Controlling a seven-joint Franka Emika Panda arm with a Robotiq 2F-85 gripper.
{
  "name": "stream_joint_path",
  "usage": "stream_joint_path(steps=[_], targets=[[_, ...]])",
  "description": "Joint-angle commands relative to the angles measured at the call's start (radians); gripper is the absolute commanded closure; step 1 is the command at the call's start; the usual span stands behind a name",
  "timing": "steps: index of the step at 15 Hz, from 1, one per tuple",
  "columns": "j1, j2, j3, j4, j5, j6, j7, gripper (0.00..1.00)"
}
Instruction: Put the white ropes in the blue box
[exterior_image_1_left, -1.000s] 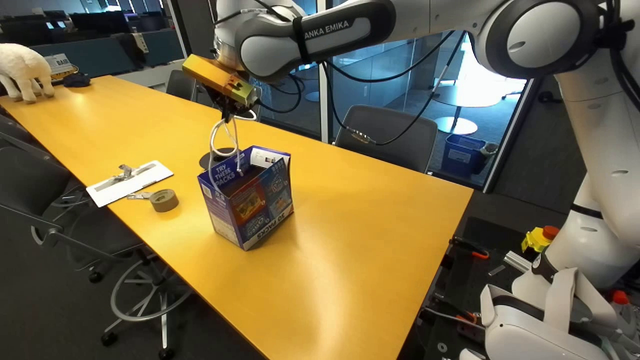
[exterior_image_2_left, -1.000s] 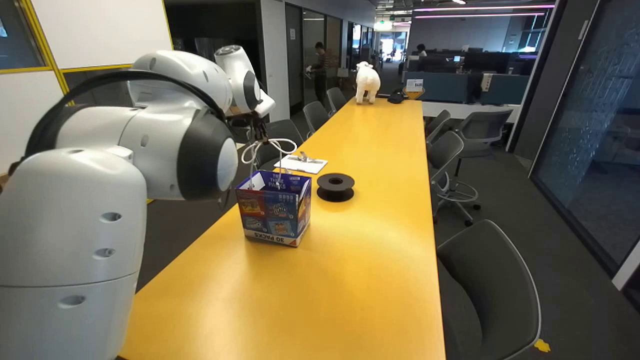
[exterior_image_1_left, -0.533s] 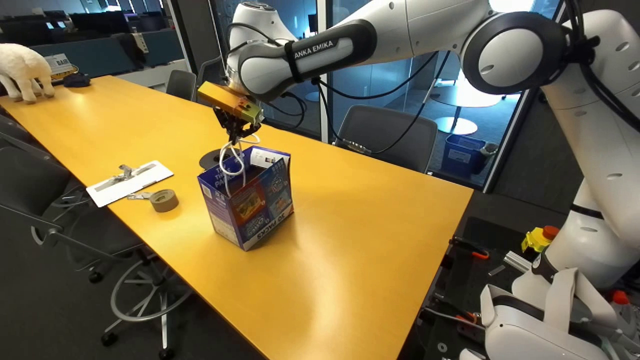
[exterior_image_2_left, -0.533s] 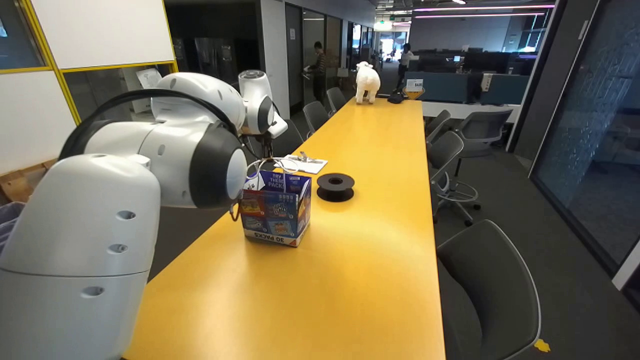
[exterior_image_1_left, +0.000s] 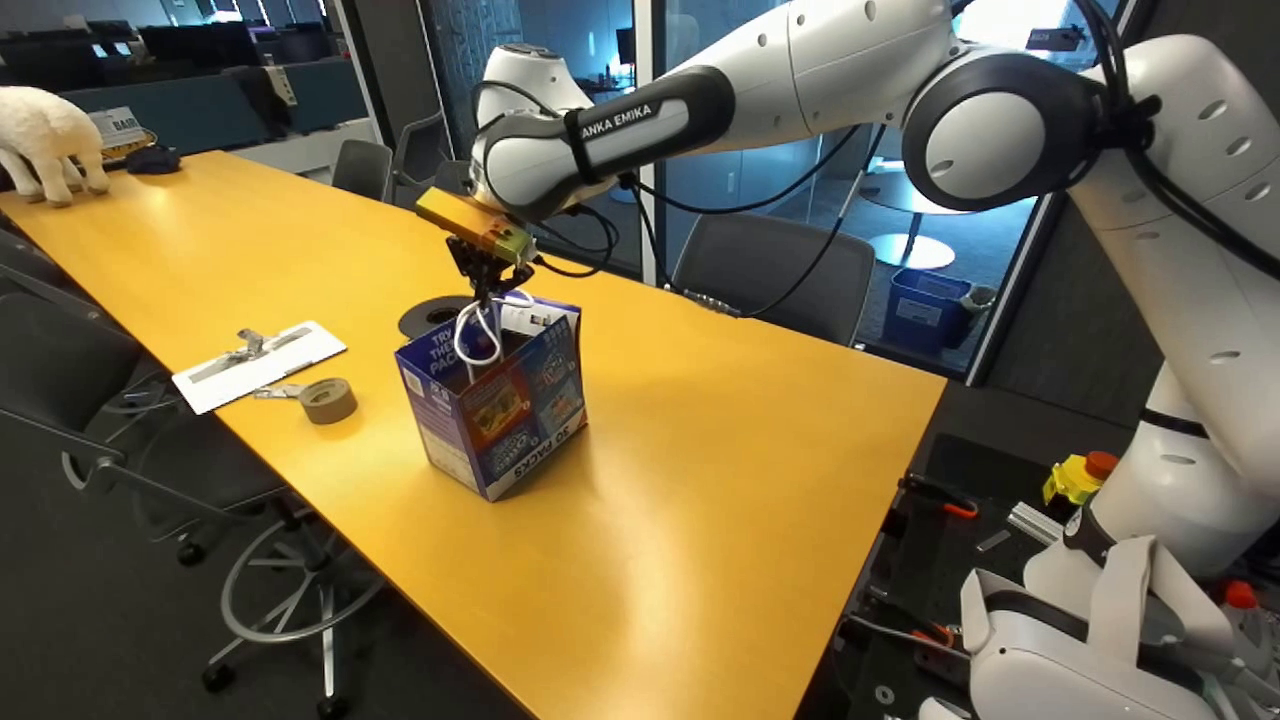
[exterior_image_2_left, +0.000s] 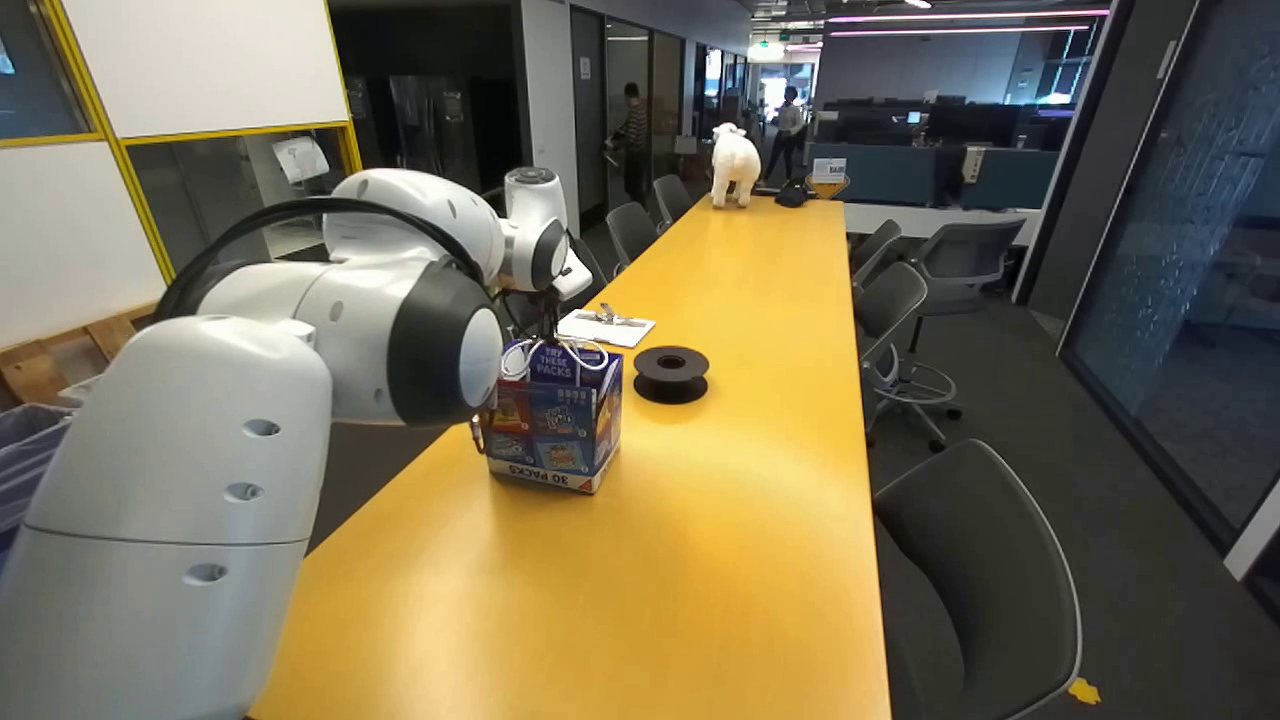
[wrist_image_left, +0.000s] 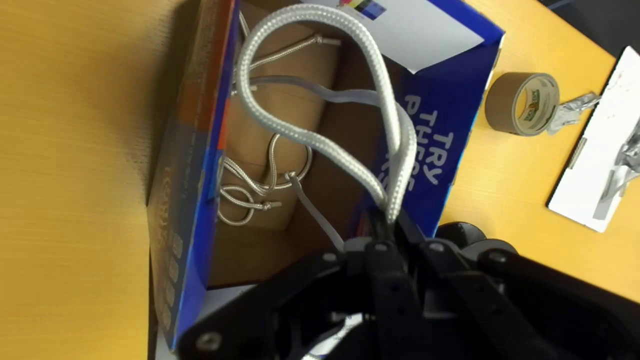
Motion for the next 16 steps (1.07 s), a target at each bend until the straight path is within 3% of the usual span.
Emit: stream_joint_path(steps=[1,5,6,8,11,16], targets=[[0.025,0.05,-0.048,0.066,0.036,0.016,0.018,0.98],[0.038,0.075,-0.071,0.086,0.027,0.013,0.028,0.98],[0.039,0.078,-0.072,0.089,0.03,0.01,0.031,0.68],[0.04,0.084,-0.069,0.095,0.035,0.005,0.028,0.6],[0.04,0.073,-0.061,0.076,0.031,-0.008,-0.004,0.38],[0.028,-0.056,-0.039,-0.064,0.011,-0.138,-0.239,0.01]])
